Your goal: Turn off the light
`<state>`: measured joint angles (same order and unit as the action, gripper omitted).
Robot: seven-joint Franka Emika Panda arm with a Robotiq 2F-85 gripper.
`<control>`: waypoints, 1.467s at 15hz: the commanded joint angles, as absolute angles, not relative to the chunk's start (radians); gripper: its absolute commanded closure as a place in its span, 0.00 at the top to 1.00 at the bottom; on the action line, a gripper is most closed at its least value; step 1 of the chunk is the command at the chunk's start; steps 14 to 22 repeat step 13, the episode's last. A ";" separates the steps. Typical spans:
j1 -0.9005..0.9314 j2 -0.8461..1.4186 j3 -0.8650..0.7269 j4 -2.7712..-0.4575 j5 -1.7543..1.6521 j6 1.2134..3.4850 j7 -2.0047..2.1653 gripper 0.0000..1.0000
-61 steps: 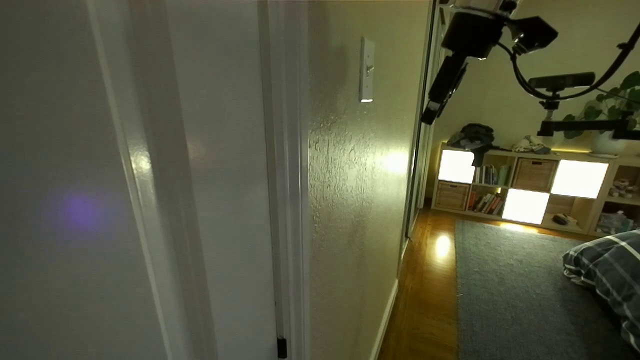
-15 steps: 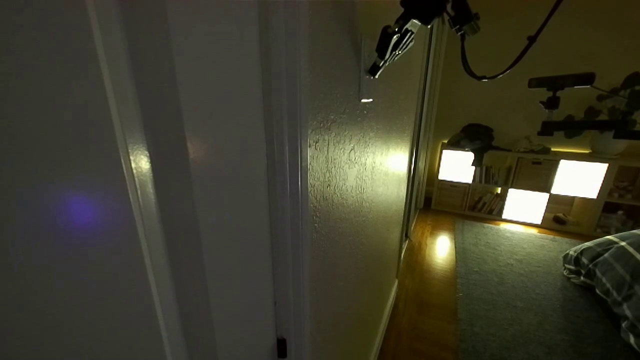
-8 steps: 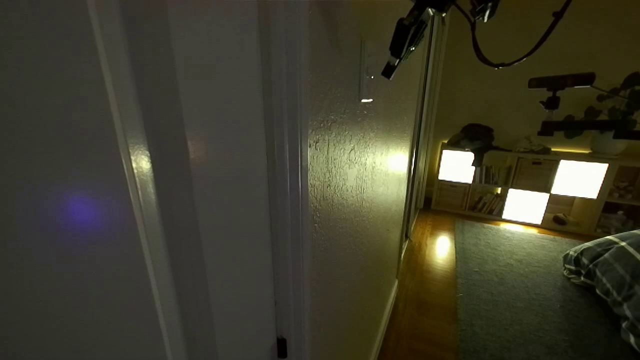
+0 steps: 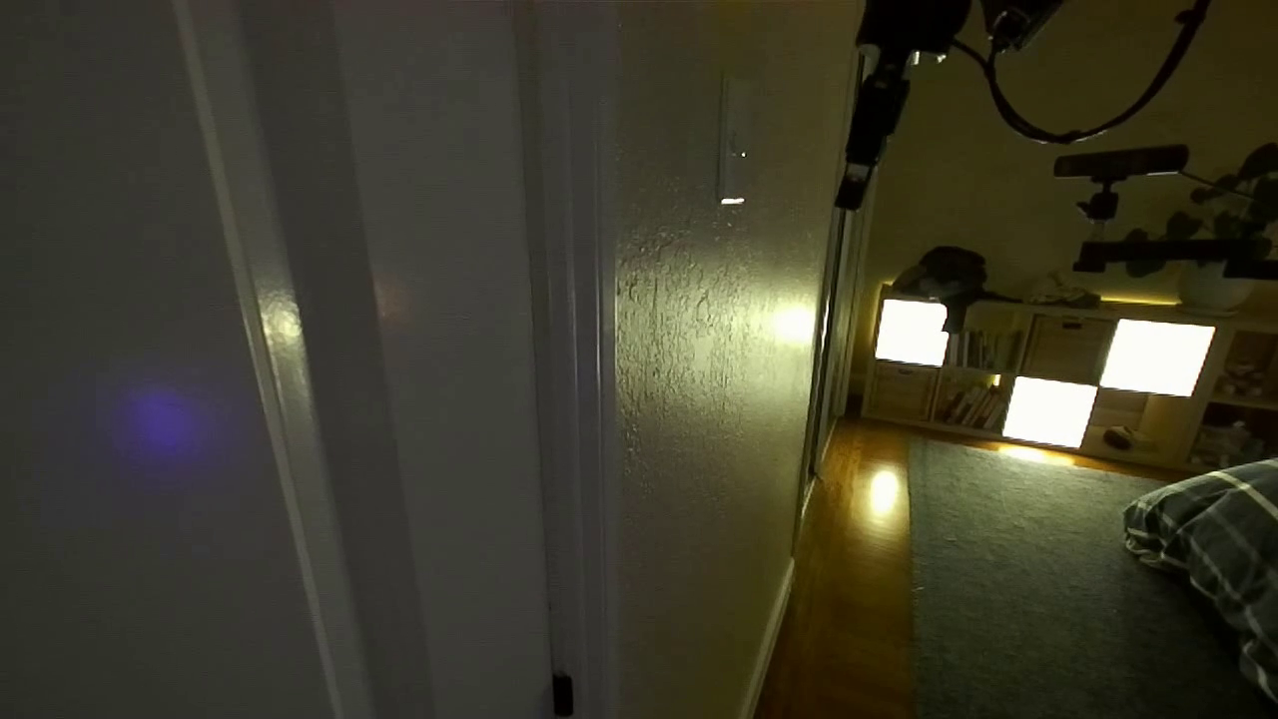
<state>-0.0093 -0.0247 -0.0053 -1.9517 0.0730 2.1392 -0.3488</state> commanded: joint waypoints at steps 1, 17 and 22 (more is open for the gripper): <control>-0.006 -0.065 -0.005 -2.019 0.025 2.080 -0.334 0.48; -0.001 -0.024 -0.001 -2.023 0.049 2.091 -0.345 0.80; -0.001 -0.024 -0.001 -2.023 0.049 2.091 -0.345 0.80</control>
